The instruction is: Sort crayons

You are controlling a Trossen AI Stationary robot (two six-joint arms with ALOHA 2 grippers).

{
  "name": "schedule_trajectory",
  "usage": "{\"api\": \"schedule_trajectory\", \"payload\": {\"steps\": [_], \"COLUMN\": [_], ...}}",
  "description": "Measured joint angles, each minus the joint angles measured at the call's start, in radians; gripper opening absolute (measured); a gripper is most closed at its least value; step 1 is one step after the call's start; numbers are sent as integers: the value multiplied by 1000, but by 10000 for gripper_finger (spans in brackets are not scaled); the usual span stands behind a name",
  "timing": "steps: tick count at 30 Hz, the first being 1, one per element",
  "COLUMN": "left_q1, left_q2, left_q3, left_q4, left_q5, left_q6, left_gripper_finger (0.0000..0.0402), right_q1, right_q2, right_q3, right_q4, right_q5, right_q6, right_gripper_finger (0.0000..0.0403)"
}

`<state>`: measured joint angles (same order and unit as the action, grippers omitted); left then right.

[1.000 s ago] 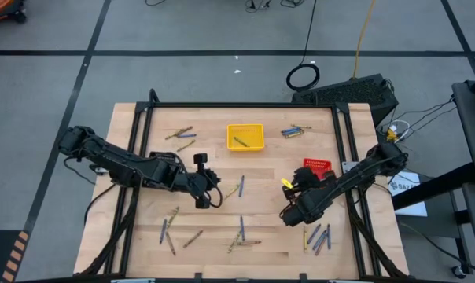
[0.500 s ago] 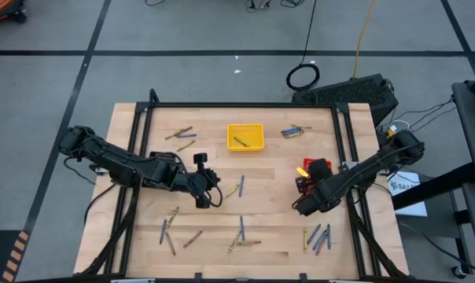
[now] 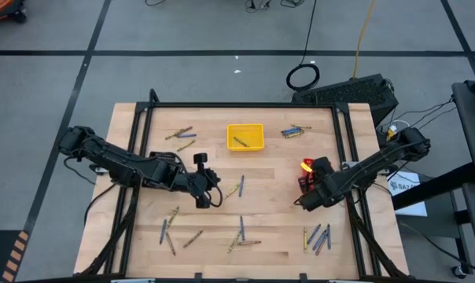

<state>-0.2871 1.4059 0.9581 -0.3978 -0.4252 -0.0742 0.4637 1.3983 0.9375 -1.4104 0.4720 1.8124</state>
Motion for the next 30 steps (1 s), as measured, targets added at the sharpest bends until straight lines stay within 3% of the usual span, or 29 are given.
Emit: {"api": "schedule_trajectory", "payload": {"steps": [15, 30], "left_q1": [0, 35], "left_q2": [0, 0], "left_q3": [0, 0], "left_q4": [-6, -6], "left_q5": [0, 2], "left_q6": [-1, 89], "left_gripper_finger": [0, 0], "right_q1": [-1, -1], "right_q2": [0, 0], "right_q3": [0, 0], "right_q4": [-14, -14], "right_q5": [55, 87], "right_q6": [0, 197], "right_gripper_finger": [99, 108]}}
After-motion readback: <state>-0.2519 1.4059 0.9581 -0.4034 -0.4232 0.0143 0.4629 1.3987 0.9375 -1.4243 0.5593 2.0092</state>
